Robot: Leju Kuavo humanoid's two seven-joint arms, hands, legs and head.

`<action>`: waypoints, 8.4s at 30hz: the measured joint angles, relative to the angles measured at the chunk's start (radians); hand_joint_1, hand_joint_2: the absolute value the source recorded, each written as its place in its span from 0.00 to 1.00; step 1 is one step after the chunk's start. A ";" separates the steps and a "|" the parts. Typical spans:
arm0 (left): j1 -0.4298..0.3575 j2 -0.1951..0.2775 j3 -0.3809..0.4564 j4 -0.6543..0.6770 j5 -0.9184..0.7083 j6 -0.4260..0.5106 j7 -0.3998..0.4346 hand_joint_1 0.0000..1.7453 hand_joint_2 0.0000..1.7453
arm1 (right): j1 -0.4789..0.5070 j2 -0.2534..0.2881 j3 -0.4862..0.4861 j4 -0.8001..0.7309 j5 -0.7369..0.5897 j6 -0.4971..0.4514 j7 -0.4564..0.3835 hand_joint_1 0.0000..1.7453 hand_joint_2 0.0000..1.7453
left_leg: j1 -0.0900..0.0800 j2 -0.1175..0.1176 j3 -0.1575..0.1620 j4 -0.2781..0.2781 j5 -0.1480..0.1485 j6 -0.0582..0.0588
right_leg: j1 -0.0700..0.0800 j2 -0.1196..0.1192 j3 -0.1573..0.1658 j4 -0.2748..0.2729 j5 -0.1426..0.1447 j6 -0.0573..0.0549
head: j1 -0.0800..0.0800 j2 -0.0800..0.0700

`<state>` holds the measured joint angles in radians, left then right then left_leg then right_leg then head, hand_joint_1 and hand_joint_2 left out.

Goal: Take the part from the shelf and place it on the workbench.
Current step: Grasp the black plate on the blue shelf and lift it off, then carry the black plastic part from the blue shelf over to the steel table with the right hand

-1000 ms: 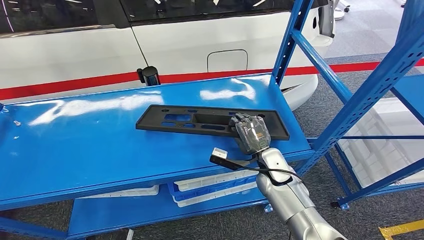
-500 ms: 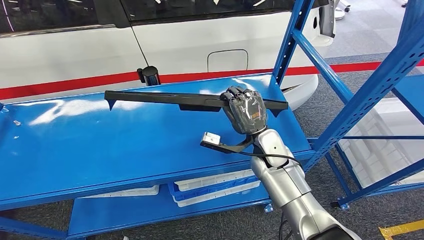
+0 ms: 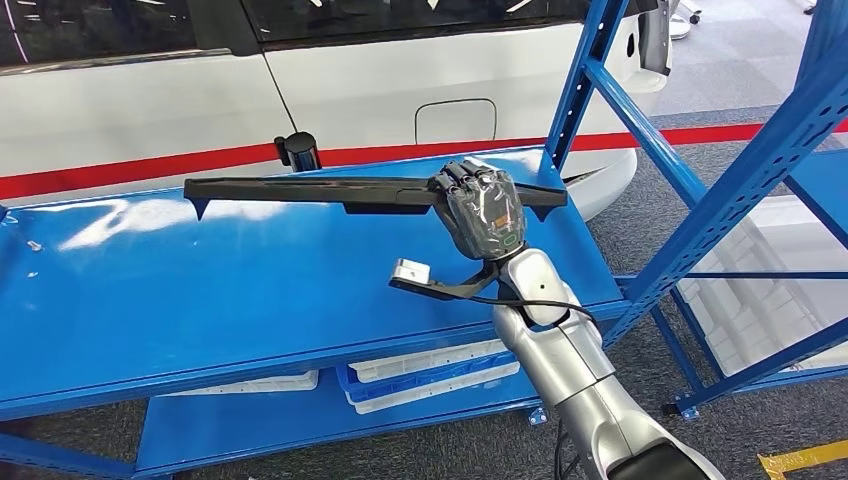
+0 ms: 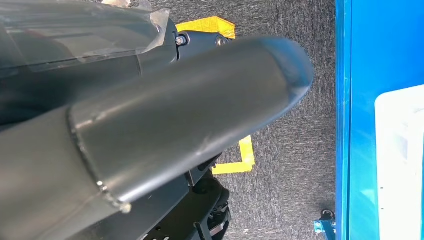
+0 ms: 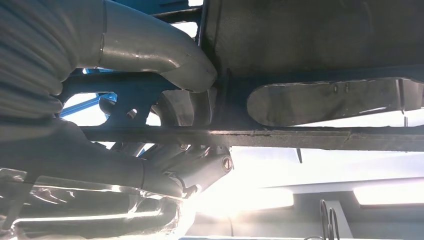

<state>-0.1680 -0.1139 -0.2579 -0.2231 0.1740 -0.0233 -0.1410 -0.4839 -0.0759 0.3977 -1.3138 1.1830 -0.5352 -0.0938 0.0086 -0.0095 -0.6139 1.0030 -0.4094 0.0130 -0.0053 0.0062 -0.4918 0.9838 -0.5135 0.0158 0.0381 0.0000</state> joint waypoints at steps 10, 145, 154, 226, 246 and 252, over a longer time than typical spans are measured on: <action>0.000 0.000 0.000 0.001 0.000 0.000 -0.001 0.00 0.00 | -0.003 0.000 0.007 0.000 0.000 0.000 0.000 1.00 1.00 | 0.000 0.000 0.000 0.000 0.000 0.000 | 0.000 0.000 0.000 0.000 0.000 0.000 | 0.000 0.000; -0.028 0.012 0.097 -0.001 -0.116 0.042 -0.051 0.00 0.00 | 0.161 0.018 -0.104 -0.082 -0.136 -0.128 -0.082 1.00 1.00 | 0.001 0.009 0.040 0.100 -0.092 -0.012 | -0.013 -0.007 -0.128 0.014 0.109 -0.004 | -0.001 0.000; -0.023 0.006 0.098 -0.001 -0.111 0.043 -0.059 0.00 0.00 | 0.179 0.019 -0.127 -0.104 -0.144 -0.127 -0.080 1.00 1.00 | -0.008 0.014 0.054 -0.027 -0.026 0.050 | -0.013 -0.006 -0.209 0.175 0.011 0.015 | 0.006 0.000; -0.039 0.025 0.140 -0.009 -0.124 0.092 -0.097 0.00 0.00 | 0.220 0.053 -0.192 -0.180 -0.257 -0.128 -0.154 1.00 1.00 | -0.013 0.015 -0.012 -0.012 0.026 0.017 | -0.007 -0.008 -0.012 -0.012 0.029 0.023 | 0.003 0.000; -0.047 0.033 0.167 -0.009 -0.140 0.083 -0.085 0.00 0.00 | 0.241 0.072 -0.231 -0.193 -0.304 -0.137 -0.172 1.00 1.00 | -0.002 0.010 0.027 -0.004 -0.024 0.051 | -0.017 -0.009 -0.192 0.203 -0.022 0.024 | 0.002 0.000; -0.047 0.032 0.172 -0.009 -0.143 0.085 -0.077 0.00 0.00 | 0.240 0.073 -0.241 -0.193 -0.313 -0.137 -0.172 1.00 1.00 | -0.010 0.010 -0.039 -0.002 0.032 0.042 | -0.014 -0.009 -0.048 0.105 -0.008 0.046 | 0.002 0.000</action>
<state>-0.2151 -0.0817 -0.0855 -0.2323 0.0314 0.0622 -0.2178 -0.2441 -0.0031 0.1566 -1.5070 0.8697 -0.6722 -0.2663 -0.0012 0.0010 -0.6527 1.0015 -0.3777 0.0551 -0.0195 -0.0028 -0.5400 1.0886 -0.5215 0.0619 0.0402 0.0004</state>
